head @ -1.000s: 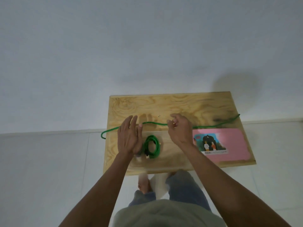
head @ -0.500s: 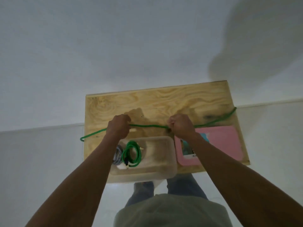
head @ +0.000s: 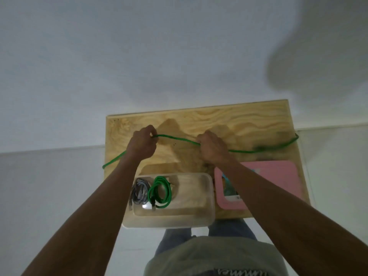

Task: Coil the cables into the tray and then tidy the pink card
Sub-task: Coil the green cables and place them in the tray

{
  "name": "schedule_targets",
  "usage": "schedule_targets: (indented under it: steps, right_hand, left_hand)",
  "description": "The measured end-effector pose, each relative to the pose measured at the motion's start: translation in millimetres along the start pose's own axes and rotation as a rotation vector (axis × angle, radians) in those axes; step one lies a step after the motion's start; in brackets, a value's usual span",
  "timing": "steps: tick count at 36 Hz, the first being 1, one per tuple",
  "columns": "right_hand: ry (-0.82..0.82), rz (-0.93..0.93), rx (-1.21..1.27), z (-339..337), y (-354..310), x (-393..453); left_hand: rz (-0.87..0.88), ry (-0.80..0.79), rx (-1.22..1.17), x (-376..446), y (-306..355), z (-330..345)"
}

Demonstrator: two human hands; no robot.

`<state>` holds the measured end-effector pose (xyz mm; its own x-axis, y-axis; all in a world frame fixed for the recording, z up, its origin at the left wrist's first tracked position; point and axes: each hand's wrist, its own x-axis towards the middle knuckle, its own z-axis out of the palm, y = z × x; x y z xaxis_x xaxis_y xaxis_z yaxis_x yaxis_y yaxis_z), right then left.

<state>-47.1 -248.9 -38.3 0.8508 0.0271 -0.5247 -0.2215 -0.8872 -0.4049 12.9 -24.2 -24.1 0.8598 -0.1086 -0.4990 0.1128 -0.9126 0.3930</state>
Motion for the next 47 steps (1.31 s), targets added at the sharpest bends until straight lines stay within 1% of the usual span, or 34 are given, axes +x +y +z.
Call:
schedule_targets:
  steps: [4, 7, 9, 12, 14, 17, 21, 23, 24, 27, 29, 31, 32, 34, 36, 40, 42, 44, 45, 47]
  right_hand:
    - [0.265, -0.014, 0.123, -28.8, -34.4, -0.6]
    - [0.419, -0.124, 0.175, -61.5, -65.2, -8.2]
    - [0.502, -0.212, 0.197, -82.0, -85.4, -18.2]
    - [0.599, -0.295, 0.237, -102.7, -114.7, -35.1]
    - [0.659, -0.323, 0.266, -108.9, -131.8, -44.9]
    - [0.717, -0.305, 0.325, -108.6, -148.9, -54.2]
    - [0.741, -0.233, 0.496, -90.5, -163.3, -75.7]
    - [0.694, -0.224, 0.535, -78.3, -171.5, -93.1]
    - [0.614, -0.225, 0.557, -72.4, -175.6, -102.0]
    - [0.303, -0.275, 0.583, -55.1, -186.0, -123.1]
    - [0.199, -0.32, 0.596, -44.5, -191.0, -130.5]
    - [0.211, -0.336, 0.675, -40.4, -194.9, -135.5]
    - [0.246, -0.338, 0.719, -40.6, -195.9, -136.9]
    - [0.368, -0.348, 0.727, -47.9, -195.5, -140.9]
    - [0.432, -0.351, 0.713, -61.3, -193.5, -145.4]
    - [0.437, -0.388, 0.82, -99.7, -187.3, -157.1]
    - [0.461, -0.414, 0.897, -121.9, -184.0, -162.7]
    - [0.478, -0.409, 0.999, -144.2, -179.7, -166.5]
    - [0.475, -0.405, 1.062, -154.7, -177.3, -167.9]
    - [0.483, -0.405, 1.121, -174.1, -171.9, -168.4]
  left_hand:
    - [0.04, 0.148, -0.109, -8.8, 2.9, -39.6]
    - [0.035, 0.257, -0.166, -21.1, -9.8, -71.5]
    - [-0.007, 0.276, -0.185, -32.9, -20.4, -89.8]
    - [-0.034, 0.293, -0.305, -53.7, -28.4, -107.9]
    - [0.01, 0.348, -0.36, -67.7, -27.5, -117.8]
    - [0.096, 0.417, -0.437, -86.7, -23.2, -133.4]
    - [0.245, 0.413, -0.625, -107.6, -9.5, -157.7]
    - [0.312, 0.374, -0.74, -118.7, 4.4, -167.3]
    - [0.336, 0.345, -0.805, -123.9, 12.4, -170.9]
    - [0.391, 0.233, -1.031, -136.4, 37.7, -179.4]
    - [0.407, 0.161, -1.154, -144.4, 52.1, -183.9]
    - [0.422, 0.116, -1.222, -151.2, 64.4, -187.2]
    - [0.427, 0.102, -1.247, -153.6, 68.6, -188.7]
    - [0.442, 0.075, -1.291, -160.7, 76.8, -192.7]
    - [0.463, 0.065, -1.278, -165.5, 81.9, -195.3]
    - [0.495, 0.096, -1.021, -165.6, 80.6, -188.8]
    - [0.521, 0.048, -0.924, -168.3, 78.0, -181.2]
    - [0.581, -0.016, -0.775, -175.7, 78.8, -171.6]
    - [0.602, -0.046, -0.736, -179.3, 80.9, -166.4]
    - [0.627, -0.068, -0.754, -185.4, 87.6, -157.7]
